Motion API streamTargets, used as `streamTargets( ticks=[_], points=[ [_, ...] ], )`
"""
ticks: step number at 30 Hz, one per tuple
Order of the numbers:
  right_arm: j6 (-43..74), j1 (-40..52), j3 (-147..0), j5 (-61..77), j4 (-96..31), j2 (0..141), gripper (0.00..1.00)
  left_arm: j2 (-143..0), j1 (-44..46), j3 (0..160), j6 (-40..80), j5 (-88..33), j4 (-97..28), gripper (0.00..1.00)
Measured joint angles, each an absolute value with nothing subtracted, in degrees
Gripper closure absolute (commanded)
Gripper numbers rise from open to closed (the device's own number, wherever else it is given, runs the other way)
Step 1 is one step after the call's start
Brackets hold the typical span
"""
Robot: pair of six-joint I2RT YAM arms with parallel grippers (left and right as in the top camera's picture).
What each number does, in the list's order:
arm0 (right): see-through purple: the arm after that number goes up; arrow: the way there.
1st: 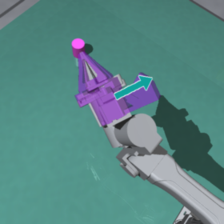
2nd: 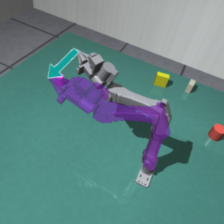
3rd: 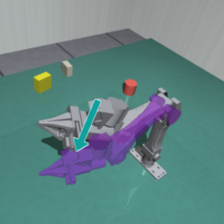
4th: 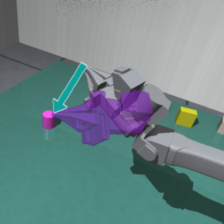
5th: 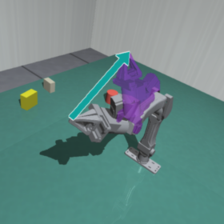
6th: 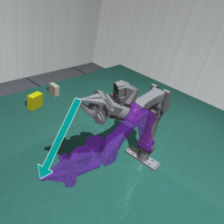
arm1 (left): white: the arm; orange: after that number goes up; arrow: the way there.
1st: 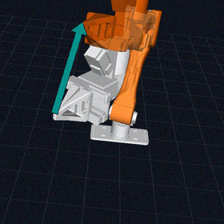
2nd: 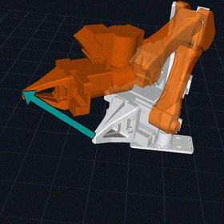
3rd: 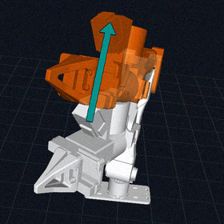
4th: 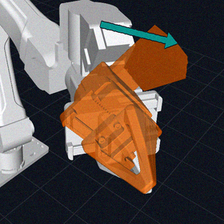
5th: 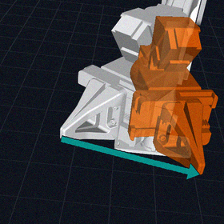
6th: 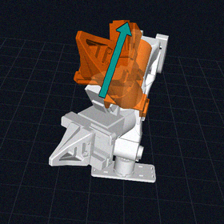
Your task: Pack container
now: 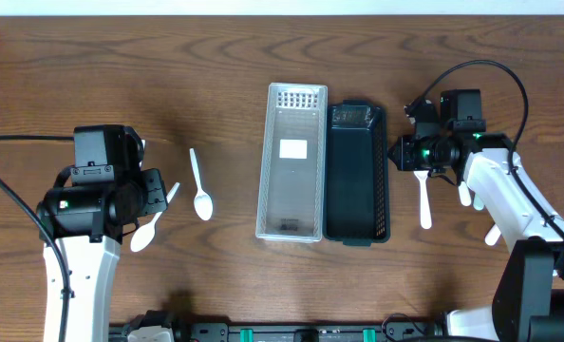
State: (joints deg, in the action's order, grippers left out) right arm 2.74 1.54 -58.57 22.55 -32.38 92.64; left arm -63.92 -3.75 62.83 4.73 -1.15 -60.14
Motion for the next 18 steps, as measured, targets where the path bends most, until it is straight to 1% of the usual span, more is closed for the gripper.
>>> streamTargets(
  ticks=[2, 4, 5, 7, 8, 9, 10, 11, 12, 13, 14, 15, 17, 18],
  points=[
    [2.5, 1.5, -58.6, 23.2, -32.3, 92.6, 0.85, -63.9, -3.7, 62.8, 4.6, -1.1, -60.1, 0.51],
    [2.2, 1.5, -58.6, 23.6, -32.3, 92.6, 0.83, -63.9, -3.7, 62.8, 4.7, -1.1, -60.1, 0.5],
    [2.1, 1.5, -58.6, 23.6, -32.3, 92.6, 0.79, -63.9, -3.7, 62.8, 4.7, -1.1, -60.1, 0.46],
    [1.9, 1.5, -58.6, 22.9, -32.4, 92.6, 0.7, -63.9, -3.7, 62.8, 4.7, -1.1, -60.1, 0.33],
    [2.0, 1.5, -58.6, 22.0, -32.6, 92.6, 0.66, -63.9, -3.7, 62.8, 4.5, -1.1, -60.2, 0.28],
    [2.0, 1.5, -58.6, 20.8, -32.8, 92.6, 0.65, -63.9, -3.7, 62.8, 4.6, -1.2, -60.2, 0.25],
    [2.2, 1.6, -58.6, 19.8, -33.1, 92.6, 0.61, -63.9, -3.7, 62.8, 4.6, -1.1, -60.2, 0.2],
    [2.6, 1.6, -58.6, 17.6, -33.6, 92.4, 0.57, -63.9, -3.7, 62.8, 4.7, -1.1, -60.2, 0.17],
    [2.9, 1.6, -58.6, 15.7, -34.2, 92.1, 0.44, -63.9, -3.7, 62.8, 4.7, -1.2, -60.2, 0.15],
    [3.1, 1.5, -58.8, 13.4, -35.0, 91.6, 0.21, -63.9, -3.7, 62.8, 4.8, -1.1, -60.2, 0.14],
    [3.1, 1.5, -59.1, 10.8, -35.6, 90.7, 0.18, -63.9, -3.7, 62.8, 4.8, -1.1, -60.2, 0.14],
    [3.4, 1.5, -59.7, 7.9, -36.1, 89.4, 0.18, -63.9, -3.7, 62.8, 4.9, -1.1, -60.2, 0.14],
    [2.9, 1.3, -61.7, 3.2, -37.1, 87.2, 0.23, -63.9, -3.7, 62.8, 4.9, -1.1, -60.2, 0.13],
    [2.3, 1.0, -63.6, 1.1, -38.0, 85.9, 0.23, -63.9, -3.7, 62.8, 4.9, -1.1, -60.2, 0.13]
  ],
)
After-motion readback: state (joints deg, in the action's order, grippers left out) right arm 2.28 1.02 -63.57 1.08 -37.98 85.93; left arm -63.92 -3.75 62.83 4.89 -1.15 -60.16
